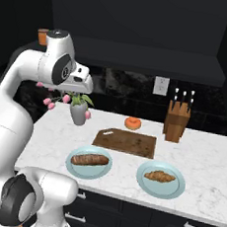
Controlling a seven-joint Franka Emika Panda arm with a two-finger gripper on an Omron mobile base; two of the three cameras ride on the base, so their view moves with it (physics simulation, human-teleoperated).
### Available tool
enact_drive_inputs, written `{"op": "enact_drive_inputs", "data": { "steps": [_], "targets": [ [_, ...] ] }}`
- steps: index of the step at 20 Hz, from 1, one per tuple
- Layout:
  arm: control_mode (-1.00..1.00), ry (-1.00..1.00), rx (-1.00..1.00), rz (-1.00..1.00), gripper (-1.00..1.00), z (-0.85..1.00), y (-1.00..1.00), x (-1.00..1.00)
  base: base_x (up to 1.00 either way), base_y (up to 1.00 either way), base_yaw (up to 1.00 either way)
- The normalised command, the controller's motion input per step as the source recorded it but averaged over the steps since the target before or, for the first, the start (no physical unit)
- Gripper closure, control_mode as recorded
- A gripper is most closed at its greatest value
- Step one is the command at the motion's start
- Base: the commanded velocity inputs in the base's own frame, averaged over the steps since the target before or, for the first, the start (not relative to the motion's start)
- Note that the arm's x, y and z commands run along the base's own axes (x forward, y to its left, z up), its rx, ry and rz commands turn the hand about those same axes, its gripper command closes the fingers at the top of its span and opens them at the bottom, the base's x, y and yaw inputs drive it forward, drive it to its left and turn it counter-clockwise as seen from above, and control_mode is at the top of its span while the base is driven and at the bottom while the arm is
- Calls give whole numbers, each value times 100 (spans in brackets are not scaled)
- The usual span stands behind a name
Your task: From the different types of pastries on the counter, select a croissant and place it on the cutting board. Then retrieve a jar of jam from the cabinet and place it alongside the croissant on the cutting board.
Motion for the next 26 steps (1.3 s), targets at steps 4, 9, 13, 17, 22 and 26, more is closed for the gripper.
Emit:
{"op": "enact_drive_inputs", "data": {
  "steps": [4,9,13,17,22,26],
  "targets": [
    [-100,0,0,0,-100,0,-13,7,0,0,0],
    [-100,0,5,0,-100,6,-59,-2,0,0,0],
    [-100,0,14,0,-100,12,-100,-3,0,0,0],
    [-100,0,5,0,-100,-9,-100,-46,0,0,0],
    [-100,0,0,0,-100,-53,-97,-79,0,0,0],
    [-100,0,0,3,-100,-24,-23,-14,0,0,0]
  ]
}}
